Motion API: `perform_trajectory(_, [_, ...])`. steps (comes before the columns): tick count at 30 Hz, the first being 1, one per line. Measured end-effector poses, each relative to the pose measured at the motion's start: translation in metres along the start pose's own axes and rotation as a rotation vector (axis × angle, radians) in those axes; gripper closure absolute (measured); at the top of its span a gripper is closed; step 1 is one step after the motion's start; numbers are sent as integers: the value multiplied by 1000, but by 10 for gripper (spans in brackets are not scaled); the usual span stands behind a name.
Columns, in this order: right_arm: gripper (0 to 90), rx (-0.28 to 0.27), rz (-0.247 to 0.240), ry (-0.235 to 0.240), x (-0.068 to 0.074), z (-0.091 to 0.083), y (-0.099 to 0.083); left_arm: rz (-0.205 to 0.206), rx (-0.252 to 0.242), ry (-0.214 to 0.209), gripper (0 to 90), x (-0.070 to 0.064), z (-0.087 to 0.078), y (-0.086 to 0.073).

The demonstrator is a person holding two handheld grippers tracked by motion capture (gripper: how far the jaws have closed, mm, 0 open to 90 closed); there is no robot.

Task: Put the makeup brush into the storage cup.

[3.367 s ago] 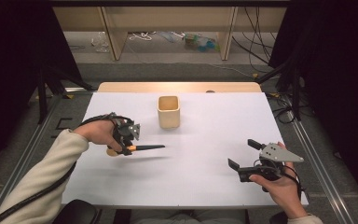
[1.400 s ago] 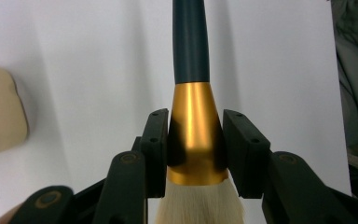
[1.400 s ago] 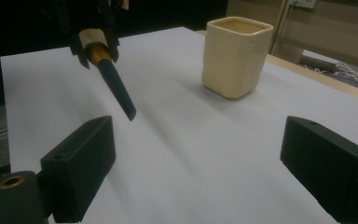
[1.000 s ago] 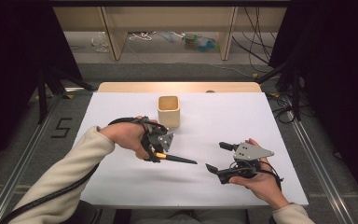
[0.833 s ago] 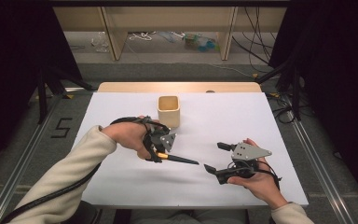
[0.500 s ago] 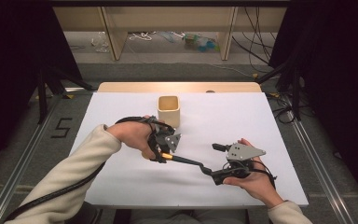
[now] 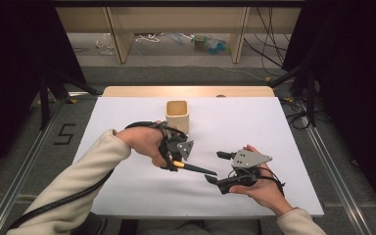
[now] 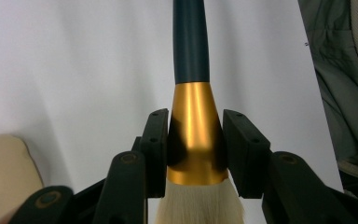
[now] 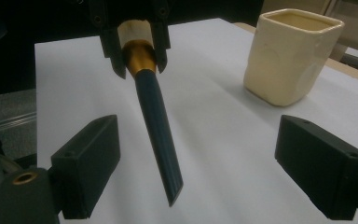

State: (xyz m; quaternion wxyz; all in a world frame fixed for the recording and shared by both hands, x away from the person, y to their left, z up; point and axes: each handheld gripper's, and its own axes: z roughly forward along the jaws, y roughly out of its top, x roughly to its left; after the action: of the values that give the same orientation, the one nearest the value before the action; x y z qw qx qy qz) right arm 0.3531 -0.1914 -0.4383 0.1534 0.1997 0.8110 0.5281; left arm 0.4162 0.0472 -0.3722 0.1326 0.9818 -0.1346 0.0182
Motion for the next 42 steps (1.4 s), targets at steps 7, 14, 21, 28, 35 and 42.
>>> perform_trajectory(7, [154, -5, 1, 6, 0, 6, 2, 11, -1, -4, 625, 0, 0, 5])
perform_trajectory(14, [157, 11, -3, 15, 1, 9, 1, 16, 2, -4, 625, 1, -1, 7])
perform_trajectory(21, [189, 29, -19, 26, 2, 14, 2, 20, 6, -9, 625, 1, 0, 10])
perform_trajectory(28, [283, 35, -31, 31, 4, 17, 3, 28, 10, -11, 625, 1, 0, 12])
perform_trajectory(35, [380, 60, -49, 44, 4, 19, 3, 36, 13, -10, 625, 2, 0, 15])
perform_trajectory(42, [453, 66, -56, 52, 6, 23, 4, 38, 13, -15, 625, 2, -1, 17])
